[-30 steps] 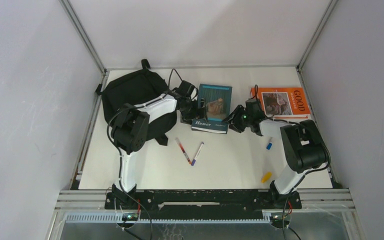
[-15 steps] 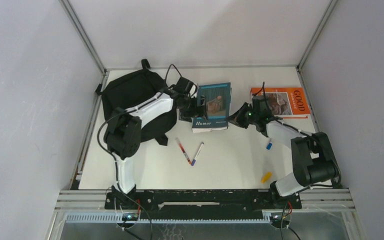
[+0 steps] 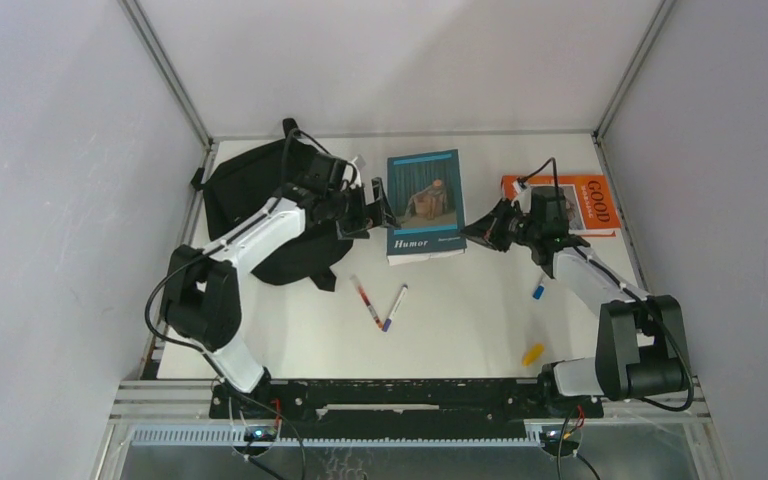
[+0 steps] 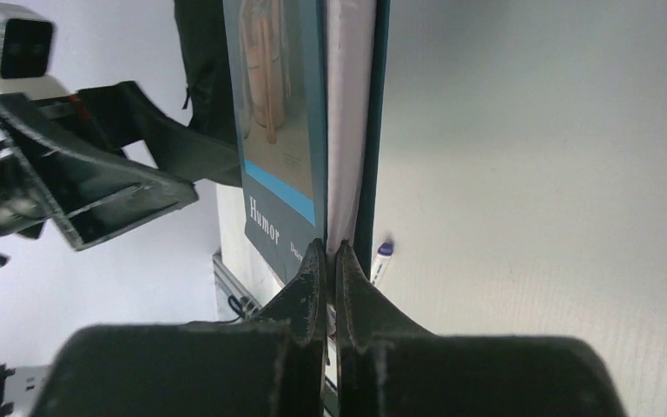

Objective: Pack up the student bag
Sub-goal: Pick up the book from the center of the board.

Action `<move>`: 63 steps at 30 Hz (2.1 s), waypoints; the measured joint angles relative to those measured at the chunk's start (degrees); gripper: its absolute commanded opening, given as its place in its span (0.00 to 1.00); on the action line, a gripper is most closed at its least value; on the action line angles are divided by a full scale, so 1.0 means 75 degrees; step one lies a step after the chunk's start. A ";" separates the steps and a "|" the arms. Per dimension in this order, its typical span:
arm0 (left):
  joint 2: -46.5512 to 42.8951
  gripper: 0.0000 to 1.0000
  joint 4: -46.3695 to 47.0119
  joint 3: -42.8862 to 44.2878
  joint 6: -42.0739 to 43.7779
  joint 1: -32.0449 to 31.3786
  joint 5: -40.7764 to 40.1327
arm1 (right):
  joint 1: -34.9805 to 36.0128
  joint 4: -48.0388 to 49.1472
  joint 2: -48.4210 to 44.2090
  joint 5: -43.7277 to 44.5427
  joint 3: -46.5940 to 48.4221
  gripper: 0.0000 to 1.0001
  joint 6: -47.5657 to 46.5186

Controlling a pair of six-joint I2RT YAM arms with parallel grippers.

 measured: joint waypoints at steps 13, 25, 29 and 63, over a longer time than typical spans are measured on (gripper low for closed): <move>-0.0017 0.99 0.2468 -0.1314 -0.1667 0.0635 0.2486 | -0.0568 0.1378 -0.0003 -0.1958 -0.0382 0.00 0.0615; 0.0198 0.23 0.5750 -0.1848 -0.4252 0.0627 0.3348 | -0.0638 0.1492 0.0137 -0.2661 -0.0385 0.99 0.0953; 0.0181 0.20 0.5747 -0.1848 -0.4331 0.0583 0.3005 | -0.0697 0.0562 -0.0399 -0.2005 -0.0393 1.00 0.0627; -0.0618 0.20 0.8769 -0.2838 -0.6668 0.0122 0.1329 | 0.2095 0.7554 -0.1504 0.2282 -0.2795 0.97 0.4377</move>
